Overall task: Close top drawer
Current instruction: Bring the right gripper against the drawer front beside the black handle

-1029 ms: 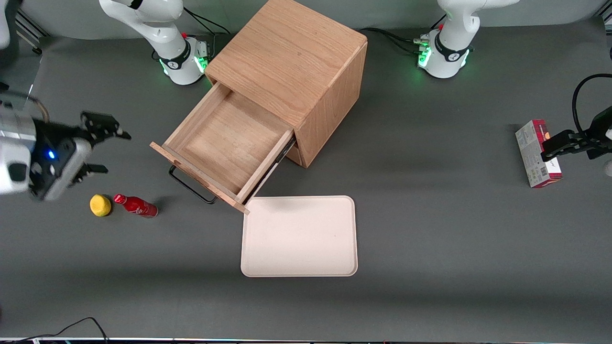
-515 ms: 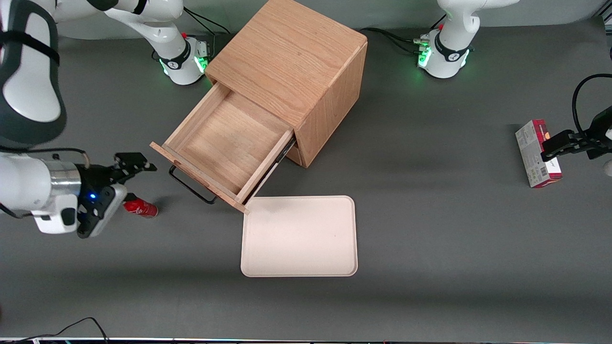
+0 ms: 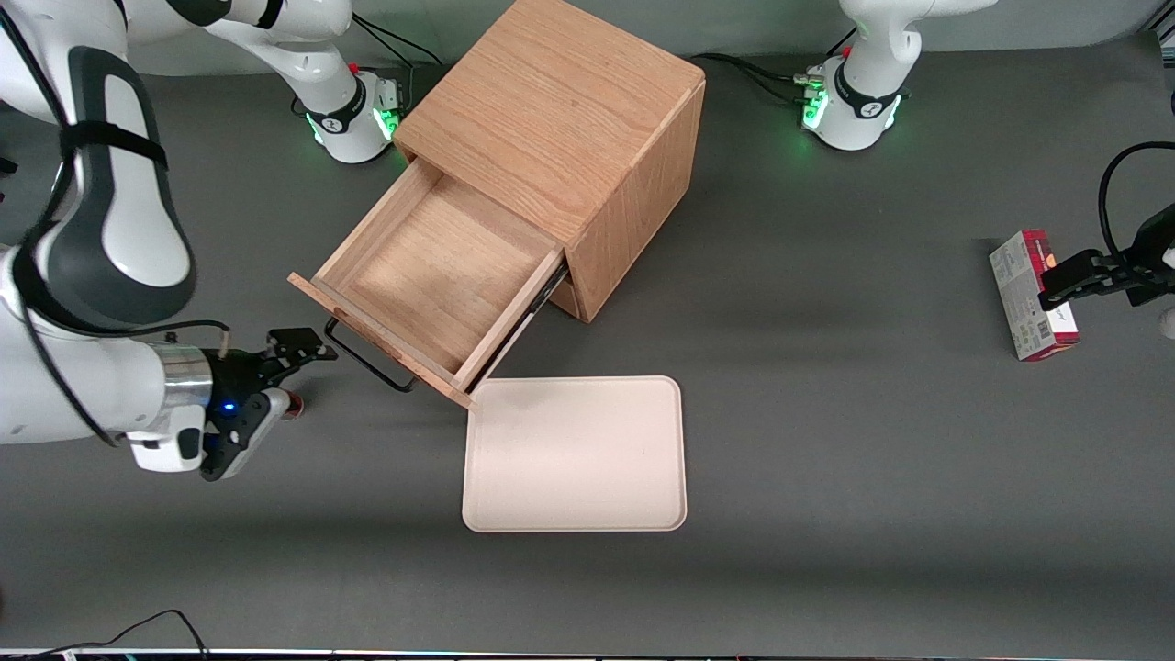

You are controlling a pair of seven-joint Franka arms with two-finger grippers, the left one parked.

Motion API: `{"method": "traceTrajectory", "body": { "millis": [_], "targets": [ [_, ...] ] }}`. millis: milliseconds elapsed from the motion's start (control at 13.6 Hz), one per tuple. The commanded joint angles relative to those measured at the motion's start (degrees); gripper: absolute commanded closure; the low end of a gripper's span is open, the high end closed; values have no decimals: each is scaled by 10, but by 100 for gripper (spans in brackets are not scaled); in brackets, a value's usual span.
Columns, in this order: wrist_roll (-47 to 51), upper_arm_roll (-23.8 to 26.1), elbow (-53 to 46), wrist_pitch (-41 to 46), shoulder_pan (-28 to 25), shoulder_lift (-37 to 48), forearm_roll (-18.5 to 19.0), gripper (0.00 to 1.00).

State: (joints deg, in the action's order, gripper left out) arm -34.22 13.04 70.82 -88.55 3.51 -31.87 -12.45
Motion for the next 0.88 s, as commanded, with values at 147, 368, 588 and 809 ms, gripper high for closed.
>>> {"method": "traceTrajectory", "body": {
  "millis": [147,368,588,809],
  "targets": [
    [13,1,92,-70,-1,41,-12,0],
    [21,3,125,-94,0,44,-16,0],
    [34,3,150,-108,1,50,-37,0],
    [35,3,165,-113,4,56,-42,0]
  ]
}}
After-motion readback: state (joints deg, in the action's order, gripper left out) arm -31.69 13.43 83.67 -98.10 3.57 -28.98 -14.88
